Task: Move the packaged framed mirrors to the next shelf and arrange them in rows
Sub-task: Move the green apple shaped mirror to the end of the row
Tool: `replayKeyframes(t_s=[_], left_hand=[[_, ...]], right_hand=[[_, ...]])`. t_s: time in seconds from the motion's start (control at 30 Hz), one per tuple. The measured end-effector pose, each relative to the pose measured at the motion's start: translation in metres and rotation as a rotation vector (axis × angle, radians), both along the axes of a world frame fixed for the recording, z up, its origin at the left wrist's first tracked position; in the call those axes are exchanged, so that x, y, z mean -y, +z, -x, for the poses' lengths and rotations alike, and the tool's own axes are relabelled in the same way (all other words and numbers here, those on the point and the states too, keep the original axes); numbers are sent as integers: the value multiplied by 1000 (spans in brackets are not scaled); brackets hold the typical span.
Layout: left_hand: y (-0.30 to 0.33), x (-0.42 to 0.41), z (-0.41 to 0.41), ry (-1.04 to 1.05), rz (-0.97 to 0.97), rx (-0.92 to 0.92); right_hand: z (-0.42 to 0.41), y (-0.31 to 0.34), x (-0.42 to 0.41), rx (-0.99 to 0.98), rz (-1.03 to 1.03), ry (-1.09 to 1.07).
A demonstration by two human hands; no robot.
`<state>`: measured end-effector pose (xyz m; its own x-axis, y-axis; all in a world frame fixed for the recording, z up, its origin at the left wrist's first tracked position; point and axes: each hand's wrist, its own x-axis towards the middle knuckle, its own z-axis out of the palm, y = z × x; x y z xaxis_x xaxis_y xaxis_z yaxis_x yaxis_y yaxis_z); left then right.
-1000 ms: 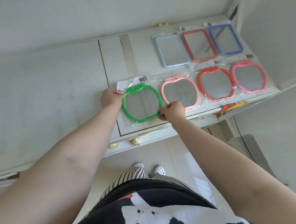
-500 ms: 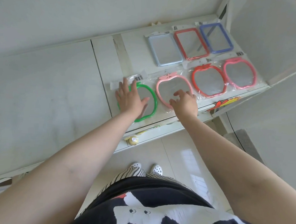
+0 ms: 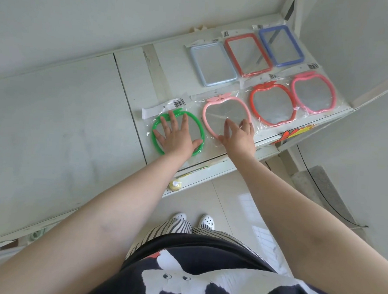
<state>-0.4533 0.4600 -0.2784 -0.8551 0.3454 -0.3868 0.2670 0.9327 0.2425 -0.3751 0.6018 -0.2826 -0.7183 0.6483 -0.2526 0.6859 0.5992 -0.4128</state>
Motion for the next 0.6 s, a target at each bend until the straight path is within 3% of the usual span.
replayKeyframes(t_s=[0.33, 0.6], left_hand=[[7, -11, 15, -36, -136, -168], [25, -78, 45, -73, -221, -160]], right_hand=[[2, 14, -14, -103, -64, -36], [26, 34, -95, -130, -77, -2]])
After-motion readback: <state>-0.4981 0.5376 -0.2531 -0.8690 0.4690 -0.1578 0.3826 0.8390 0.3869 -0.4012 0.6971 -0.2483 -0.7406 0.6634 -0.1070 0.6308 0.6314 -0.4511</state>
